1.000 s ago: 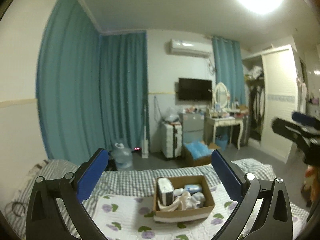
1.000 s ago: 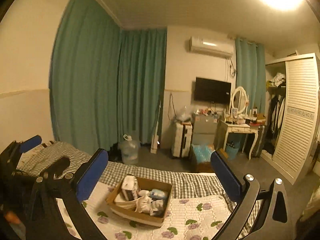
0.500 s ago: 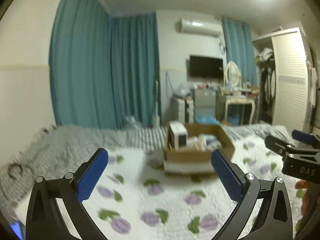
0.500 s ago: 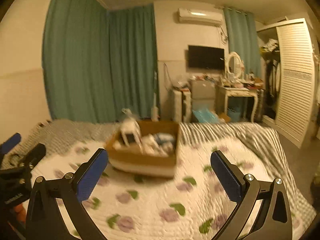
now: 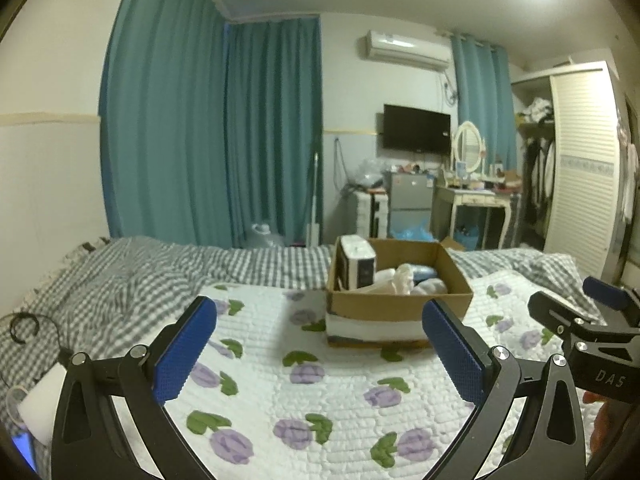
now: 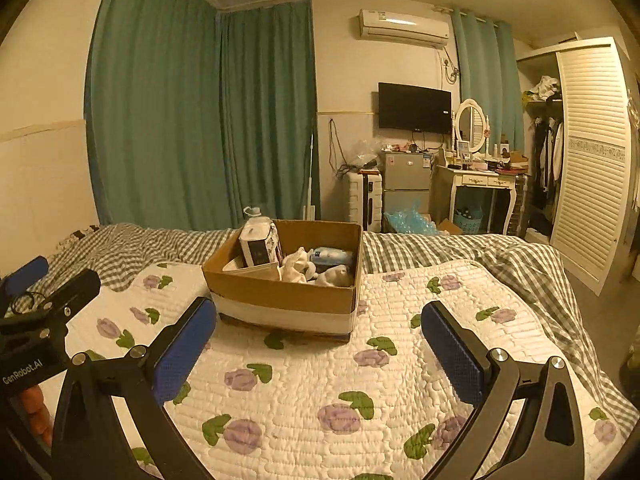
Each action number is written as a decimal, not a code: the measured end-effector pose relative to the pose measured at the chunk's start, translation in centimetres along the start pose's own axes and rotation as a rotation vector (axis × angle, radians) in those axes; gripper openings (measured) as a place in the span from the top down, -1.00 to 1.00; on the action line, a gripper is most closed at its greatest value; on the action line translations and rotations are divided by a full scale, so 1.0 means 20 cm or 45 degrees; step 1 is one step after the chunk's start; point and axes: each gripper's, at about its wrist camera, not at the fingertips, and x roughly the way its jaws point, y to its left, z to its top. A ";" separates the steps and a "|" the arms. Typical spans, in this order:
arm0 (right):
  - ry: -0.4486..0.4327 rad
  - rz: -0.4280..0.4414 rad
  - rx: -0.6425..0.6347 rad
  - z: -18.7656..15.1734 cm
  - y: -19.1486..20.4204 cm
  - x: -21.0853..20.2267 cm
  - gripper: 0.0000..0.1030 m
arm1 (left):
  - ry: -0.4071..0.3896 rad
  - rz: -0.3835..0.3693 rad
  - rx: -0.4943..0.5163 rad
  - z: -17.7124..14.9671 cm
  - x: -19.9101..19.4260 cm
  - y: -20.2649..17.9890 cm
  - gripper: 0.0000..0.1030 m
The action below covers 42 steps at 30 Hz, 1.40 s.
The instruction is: Organize soft objects
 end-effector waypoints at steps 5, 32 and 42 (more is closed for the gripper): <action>-0.009 0.006 -0.006 -0.01 0.01 -0.02 -1.00 | -0.001 -0.007 -0.007 0.00 -0.01 0.00 -1.00; -0.009 0.008 0.008 0.00 0.01 -0.04 -1.00 | 0.046 -0.022 0.020 -0.03 0.00 -0.02 -1.00; -0.008 0.007 0.009 0.00 0.01 -0.04 -1.00 | 0.050 -0.020 0.024 -0.02 0.00 -0.03 -1.00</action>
